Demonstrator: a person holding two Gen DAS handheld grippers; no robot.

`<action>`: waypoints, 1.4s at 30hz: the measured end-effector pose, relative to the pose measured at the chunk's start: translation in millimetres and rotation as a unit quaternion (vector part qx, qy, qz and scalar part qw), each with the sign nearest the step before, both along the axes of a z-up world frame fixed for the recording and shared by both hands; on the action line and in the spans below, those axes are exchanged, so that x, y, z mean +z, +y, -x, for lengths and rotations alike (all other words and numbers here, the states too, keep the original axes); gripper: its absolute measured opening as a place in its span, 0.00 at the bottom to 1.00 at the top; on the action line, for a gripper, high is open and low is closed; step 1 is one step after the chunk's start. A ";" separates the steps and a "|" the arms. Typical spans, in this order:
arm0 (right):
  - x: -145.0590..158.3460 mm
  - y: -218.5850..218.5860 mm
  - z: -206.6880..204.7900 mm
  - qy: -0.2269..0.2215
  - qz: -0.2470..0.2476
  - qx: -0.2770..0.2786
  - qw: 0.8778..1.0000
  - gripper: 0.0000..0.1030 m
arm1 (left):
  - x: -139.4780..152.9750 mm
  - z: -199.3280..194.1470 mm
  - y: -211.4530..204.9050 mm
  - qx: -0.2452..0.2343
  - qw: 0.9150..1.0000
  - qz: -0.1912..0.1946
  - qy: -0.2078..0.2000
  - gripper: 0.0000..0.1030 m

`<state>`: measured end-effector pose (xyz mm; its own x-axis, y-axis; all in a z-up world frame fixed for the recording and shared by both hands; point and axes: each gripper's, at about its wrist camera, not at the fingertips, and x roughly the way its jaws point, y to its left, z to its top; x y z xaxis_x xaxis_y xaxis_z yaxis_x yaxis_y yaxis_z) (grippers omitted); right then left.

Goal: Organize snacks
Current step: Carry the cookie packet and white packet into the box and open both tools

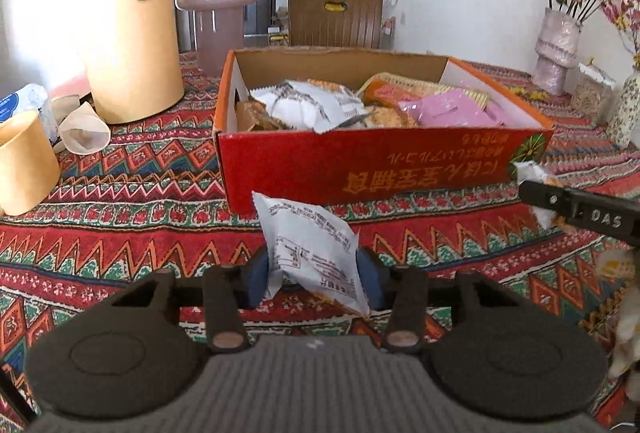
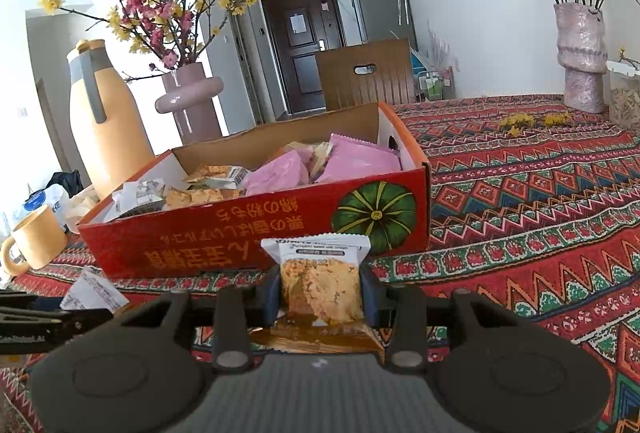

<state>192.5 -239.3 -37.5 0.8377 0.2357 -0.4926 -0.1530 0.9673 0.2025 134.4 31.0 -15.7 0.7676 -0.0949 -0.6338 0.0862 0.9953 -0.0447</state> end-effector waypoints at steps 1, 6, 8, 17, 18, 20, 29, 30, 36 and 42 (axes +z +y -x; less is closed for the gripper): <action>0.3 0.1 0.3 -0.001 0.000 0.000 1.000 0.37 | 2.4 2.2 -0.5 0.001 1.000 0.002 -0.005 0.46; 2.0 1.8 5.2 -0.017 0.006 0.001 1.000 0.37 | 20.6 15.9 -4.7 -0.002 0.999 0.017 -0.040 0.46; 4.7 4.3 8.9 -0.027 0.012 0.003 1.000 0.37 | 30.1 18.3 -7.6 -0.003 0.998 0.021 -0.055 0.46; 45.7 12.5 16.1 -0.081 0.024 0.018 0.996 0.37 | 67.3 6.6 -22.8 -0.001 0.993 0.030 -0.113 0.46; 50.8 14.1 13.6 -0.087 0.026 0.019 0.996 0.37 | 70.5 5.2 -24.8 0.001 0.992 0.030 -0.119 0.46; 59.7 16.8 8.1 -0.097 0.028 0.019 0.995 0.37 | 77.4 -0.1 -27.5 0.005 0.991 0.034 -0.128 0.46; 84.3 28.8 -36.7 -0.115 0.034 0.014 0.993 0.37 | 97.2 -36.4 -37.3 0.035 0.986 0.034 -0.157 0.46; 85.4 30.6 -42.3 -0.116 0.035 0.013 0.993 0.37 | 97.3 -40.8 -37.2 0.038 0.986 0.035 -0.155 0.46; 85.1 38.4 -67.7 -0.122 0.026 0.009 0.992 0.37 | 91.5 -71.6 -36.6 0.063 0.985 0.034 -0.154 0.46; 63.7 39.4 -89.9 -0.120 0.028 -0.013 0.992 0.37 | 63.2 -96.6 -30.1 0.093 0.985 0.033 -0.143 0.46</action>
